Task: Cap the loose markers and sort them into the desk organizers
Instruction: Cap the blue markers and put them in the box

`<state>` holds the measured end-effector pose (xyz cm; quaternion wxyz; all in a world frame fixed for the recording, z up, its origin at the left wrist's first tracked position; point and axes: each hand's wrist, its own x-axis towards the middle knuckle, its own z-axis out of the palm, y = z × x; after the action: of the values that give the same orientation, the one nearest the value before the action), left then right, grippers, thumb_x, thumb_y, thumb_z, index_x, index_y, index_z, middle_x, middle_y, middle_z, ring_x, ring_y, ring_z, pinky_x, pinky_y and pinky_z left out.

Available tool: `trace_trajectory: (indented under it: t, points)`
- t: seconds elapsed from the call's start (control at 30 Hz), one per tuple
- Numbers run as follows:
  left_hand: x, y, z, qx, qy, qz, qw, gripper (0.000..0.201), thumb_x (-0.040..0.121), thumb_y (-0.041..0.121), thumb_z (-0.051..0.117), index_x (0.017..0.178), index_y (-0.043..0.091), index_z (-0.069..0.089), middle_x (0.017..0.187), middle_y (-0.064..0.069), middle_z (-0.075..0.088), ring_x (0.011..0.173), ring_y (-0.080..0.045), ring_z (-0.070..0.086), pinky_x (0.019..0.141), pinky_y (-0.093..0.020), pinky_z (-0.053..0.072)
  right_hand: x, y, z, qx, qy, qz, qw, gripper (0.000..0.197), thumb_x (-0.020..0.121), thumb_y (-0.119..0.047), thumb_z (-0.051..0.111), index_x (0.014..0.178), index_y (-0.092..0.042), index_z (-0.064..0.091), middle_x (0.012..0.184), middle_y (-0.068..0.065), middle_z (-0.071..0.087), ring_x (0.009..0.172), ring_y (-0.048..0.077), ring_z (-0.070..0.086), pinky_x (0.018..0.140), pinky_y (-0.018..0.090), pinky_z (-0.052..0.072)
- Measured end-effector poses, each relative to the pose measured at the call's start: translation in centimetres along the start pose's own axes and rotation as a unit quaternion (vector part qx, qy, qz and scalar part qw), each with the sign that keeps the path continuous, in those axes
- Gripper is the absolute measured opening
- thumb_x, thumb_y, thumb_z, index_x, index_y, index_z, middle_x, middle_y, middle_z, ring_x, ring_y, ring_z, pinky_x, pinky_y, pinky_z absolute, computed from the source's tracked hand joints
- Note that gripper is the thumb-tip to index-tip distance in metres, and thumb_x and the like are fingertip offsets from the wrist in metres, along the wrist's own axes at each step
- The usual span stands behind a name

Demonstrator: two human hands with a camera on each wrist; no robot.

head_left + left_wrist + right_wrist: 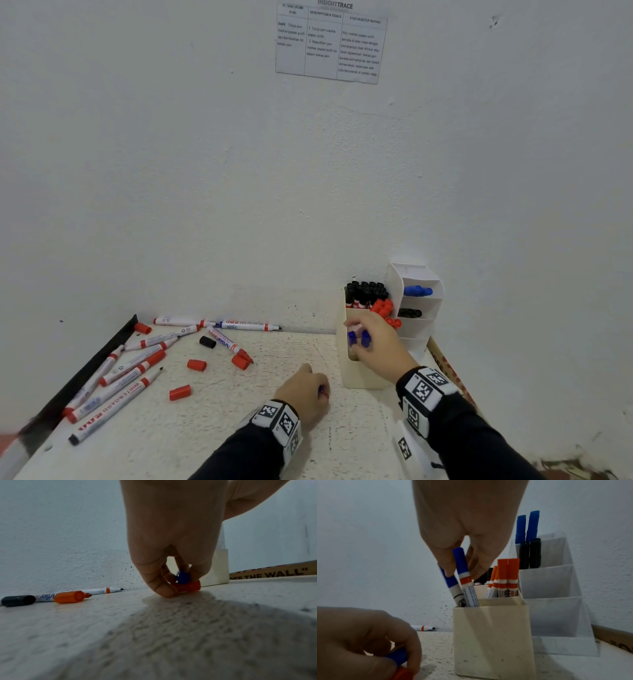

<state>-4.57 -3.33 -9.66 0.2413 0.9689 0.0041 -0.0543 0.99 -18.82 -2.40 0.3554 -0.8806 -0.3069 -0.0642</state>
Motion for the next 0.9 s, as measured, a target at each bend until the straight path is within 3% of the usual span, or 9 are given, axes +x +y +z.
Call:
trace_trajectory:
  t: [0.07, 0.17, 0.3, 0.4, 0.5, 0.6, 0.67, 0.73, 0.9]
  points:
    - [0.3, -0.1, 0.1, 0.009, 0.021, -0.017, 1.000, 0.026, 0.092, 0.023, 0.045, 0.114, 0.018, 0.058, 0.110, -0.004, 0.043, 0.099, -0.023, 0.055, 0.091, -0.032, 0.049, -0.1, 0.3, 0.0, 0.025, 0.016, 0.031, 0.999, 0.031, 0.081, -0.001, 0.062, 0.104, -0.021, 0.058, 0.094, -0.017, 0.048, 0.086, -0.003, 0.049, 0.073, 0.003, 0.045]
    - [0.5, -1.0, -0.4, 0.007, 0.075, -0.070, 0.995, 0.024, 0.093, 0.019, 0.047, 0.115, 0.015, 0.054, 0.119, -0.006, 0.042, 0.096, -0.020, 0.055, 0.089, -0.031, 0.050, -0.3, 0.9, 0.2, 0.018, -0.054, 0.060, 0.997, 0.029, 0.081, -0.005, 0.064, 0.090, -0.032, 0.057, 0.091, -0.008, 0.057, 0.082, 0.007, 0.055, 0.083, 0.023, 0.051]
    - [0.3, -2.6, -1.4, -0.025, 0.108, -0.098, 0.989, 0.027, 0.093, 0.015, 0.048, 0.121, 0.013, 0.048, 0.122, -0.006, 0.041, 0.105, -0.020, 0.054, 0.094, -0.030, 0.048, -0.6, 1.0, 0.3, 0.003, -0.063, 0.057, 0.996, 0.045, 0.079, -0.005, 0.062, 0.116, -0.029, 0.051, 0.106, -0.008, 0.054, 0.095, 0.006, 0.055, 0.088, 0.023, 0.046]
    - [-0.3, -3.1, -1.7, -0.041, 0.133, -0.087, 0.986, 0.024, 0.094, 0.017, 0.046, 0.118, 0.013, 0.049, 0.120, -0.005, 0.044, 0.103, -0.018, 0.054, 0.092, -0.029, 0.048, -1.0, 0.6, 0.6, -0.022, 0.007, 0.015, 1.000, 0.044, 0.076, -0.006, 0.059, 0.116, -0.022, 0.054, 0.115, -0.012, 0.046, 0.112, 0.005, 0.043, 0.100, 0.022, 0.034]
    - [-1.0, -3.6, -2.2, -0.069, 0.154, -0.102, 0.980, 0.022, 0.093, 0.014, 0.045, 0.115, 0.013, 0.051, 0.119, -0.004, 0.045, 0.103, -0.017, 0.053, 0.092, -0.026, 0.046, -1.0, -1.4, 1.0, -0.027, 0.140, -0.073, 0.987, 0.024, 0.074, -0.013, 0.051, 0.096, -0.016, 0.061, 0.100, -0.011, 0.050, 0.100, 0.002, 0.044, 0.092, 0.011, 0.033]
    - [-2.0, -4.7, -3.3, -0.089, 0.167, -0.121, 0.974, 0.021, 0.094, 0.015, 0.046, 0.114, 0.011, 0.052, 0.120, -0.007, 0.045, 0.096, -0.016, 0.051, 0.091, -0.022, 0.045, -0.2, -4.3, 1.9, 0.011, 0.182, -0.138, 0.973, 0.016, 0.077, -0.015, 0.045, 0.080, -0.010, 0.060, 0.080, -0.011, 0.049, 0.074, -0.003, 0.046, 0.070, 0.007, 0.038]
    - [-2.7, -5.8, -4.0, -0.094, 0.173, -0.124, 0.973, 0.022, 0.094, 0.015, 0.047, 0.115, 0.010, 0.053, 0.121, -0.007, 0.045, 0.090, -0.012, 0.047, 0.089, -0.020, 0.042, 0.6, -6.3, 2.9, 0.054, 0.145, -0.122, 0.980, 0.013, 0.078, -0.005, 0.049, 0.077, -0.014, 0.059, 0.075, -0.011, 0.050, 0.064, 0.003, 0.046, 0.061, 0.009, 0.038]
    - [-3.6, -7.0, -4.6, -0.095, 0.174, -0.131, 0.971, 0.022, 0.093, 0.015, 0.048, 0.115, 0.011, 0.053, 0.121, -0.006, 0.046, 0.087, -0.011, 0.047, 0.087, -0.019, 0.040, 1.4, -7.6, 4.4, 0.067, 0.053, -0.052, 0.995, 0.020, 0.080, 0.000, 0.051, 0.079, -0.019, 0.058, 0.077, -0.011, 0.053, 0.065, 0.001, 0.046, 0.064, 0.009, 0.037]
    - [-5.8, -10.4, -6.4, -0.085, 0.166, -0.159, 0.969, 0.025, 0.093, 0.016, 0.050, 0.118, 0.013, 0.052, 0.121, -0.005, 0.046, 0.095, -0.012, 0.047, 0.090, -0.019, 0.039, 2.5, -6.3, 10.2, -0.043, -0.199, 0.124, 0.971, 0.032, 0.088, -0.013, 0.051, 0.118, -0.022, 0.058, 0.122, 0.003, 0.047, 0.113, 0.018, 0.052, 0.093, 0.022, 0.039]
